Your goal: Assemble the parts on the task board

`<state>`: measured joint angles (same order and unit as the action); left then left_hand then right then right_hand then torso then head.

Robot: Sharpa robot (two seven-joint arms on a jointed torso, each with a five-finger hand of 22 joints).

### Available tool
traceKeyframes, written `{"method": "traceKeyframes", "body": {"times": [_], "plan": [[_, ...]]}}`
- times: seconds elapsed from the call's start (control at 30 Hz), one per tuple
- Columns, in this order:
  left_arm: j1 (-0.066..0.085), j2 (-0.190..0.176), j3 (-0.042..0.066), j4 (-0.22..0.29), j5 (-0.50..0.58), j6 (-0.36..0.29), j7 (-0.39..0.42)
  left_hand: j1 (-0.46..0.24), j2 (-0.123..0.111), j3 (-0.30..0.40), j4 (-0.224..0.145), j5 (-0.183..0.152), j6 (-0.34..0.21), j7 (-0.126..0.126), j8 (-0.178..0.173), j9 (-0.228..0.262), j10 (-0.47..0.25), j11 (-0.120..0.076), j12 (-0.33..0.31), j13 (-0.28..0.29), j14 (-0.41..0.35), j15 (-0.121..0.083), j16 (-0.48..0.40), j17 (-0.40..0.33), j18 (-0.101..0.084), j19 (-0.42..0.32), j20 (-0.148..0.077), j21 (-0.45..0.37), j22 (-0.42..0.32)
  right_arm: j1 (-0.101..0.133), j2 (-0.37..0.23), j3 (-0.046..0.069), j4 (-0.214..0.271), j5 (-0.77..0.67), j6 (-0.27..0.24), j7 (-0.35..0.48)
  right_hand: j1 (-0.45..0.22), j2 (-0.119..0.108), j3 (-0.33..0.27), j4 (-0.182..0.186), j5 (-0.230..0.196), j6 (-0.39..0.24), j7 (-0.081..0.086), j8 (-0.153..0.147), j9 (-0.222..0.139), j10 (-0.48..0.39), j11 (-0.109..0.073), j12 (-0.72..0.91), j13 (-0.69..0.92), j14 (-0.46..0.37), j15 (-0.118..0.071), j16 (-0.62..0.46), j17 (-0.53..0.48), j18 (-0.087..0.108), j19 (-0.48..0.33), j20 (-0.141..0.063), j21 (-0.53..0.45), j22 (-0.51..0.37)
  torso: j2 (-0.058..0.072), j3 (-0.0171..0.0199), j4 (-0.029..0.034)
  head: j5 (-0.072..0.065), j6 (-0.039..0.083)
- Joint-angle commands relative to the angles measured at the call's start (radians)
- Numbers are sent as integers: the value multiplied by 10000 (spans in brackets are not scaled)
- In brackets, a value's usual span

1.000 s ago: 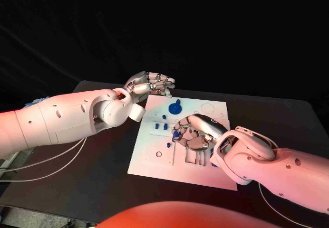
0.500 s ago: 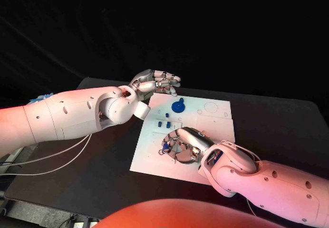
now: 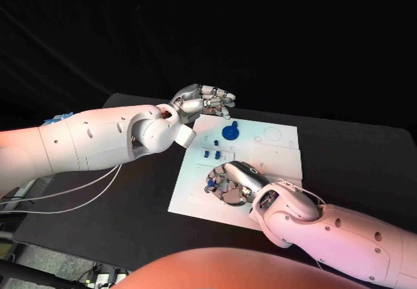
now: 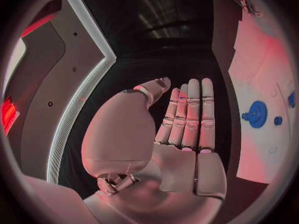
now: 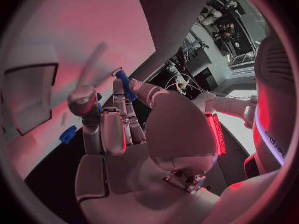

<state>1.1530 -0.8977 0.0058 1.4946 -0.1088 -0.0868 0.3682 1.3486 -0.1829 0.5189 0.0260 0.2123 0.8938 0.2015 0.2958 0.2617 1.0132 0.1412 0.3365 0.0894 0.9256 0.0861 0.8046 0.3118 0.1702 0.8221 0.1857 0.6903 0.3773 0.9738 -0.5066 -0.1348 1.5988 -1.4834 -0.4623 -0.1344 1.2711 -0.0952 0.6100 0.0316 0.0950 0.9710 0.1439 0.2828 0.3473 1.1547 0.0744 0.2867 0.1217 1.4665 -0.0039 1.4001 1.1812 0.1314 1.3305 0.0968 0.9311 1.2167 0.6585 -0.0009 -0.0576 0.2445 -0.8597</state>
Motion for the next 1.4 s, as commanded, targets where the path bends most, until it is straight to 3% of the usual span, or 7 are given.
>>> {"method": "traceKeyframes", "body": {"times": [0.03,0.8,1.4], "plan": [[5,23,4,26,-22,181,43,-33,63,0,-24,51,-55,3,-45,17,-76,13,30,9,-36,0,59,17,98,26,33,-33,-9,-30,78,-9,-91,-438,-152,21,54,-28,2,-36,35,39,3,121,276,-69,-13,-59,9,289,-32,30,15,-39,1,-33,-48,-1,15,-3,-2,37,-8],[8,11,4,61,-24,196,-1,-40,68,1,-25,49,-61,4,-43,22,-87,14,38,13,-46,2,64,22,98,26,36,-45,-14,-68,402,-22,-457,-793,278,-382,95,-54,17,-135,-28,-12,14,149,312,-7,-20,-28,64,286,-31,22,-17,-41,11,-28,-37,23,-10,5,-18,156,-102],[8,-32,4,70,-27,205,-46,-44,71,1,-23,49,-66,6,-44,24,-94,16,40,14,-51,4,65,24,98,26,37,-51,-17,-69,310,-31,-325,-893,727,-507,90,-88,-25,-216,-83,-5,-11,205,357,115,-56,92,200,280,-54,12,-52,-45,26,-38,0,66,-12,10,-16,156,-130]]}}
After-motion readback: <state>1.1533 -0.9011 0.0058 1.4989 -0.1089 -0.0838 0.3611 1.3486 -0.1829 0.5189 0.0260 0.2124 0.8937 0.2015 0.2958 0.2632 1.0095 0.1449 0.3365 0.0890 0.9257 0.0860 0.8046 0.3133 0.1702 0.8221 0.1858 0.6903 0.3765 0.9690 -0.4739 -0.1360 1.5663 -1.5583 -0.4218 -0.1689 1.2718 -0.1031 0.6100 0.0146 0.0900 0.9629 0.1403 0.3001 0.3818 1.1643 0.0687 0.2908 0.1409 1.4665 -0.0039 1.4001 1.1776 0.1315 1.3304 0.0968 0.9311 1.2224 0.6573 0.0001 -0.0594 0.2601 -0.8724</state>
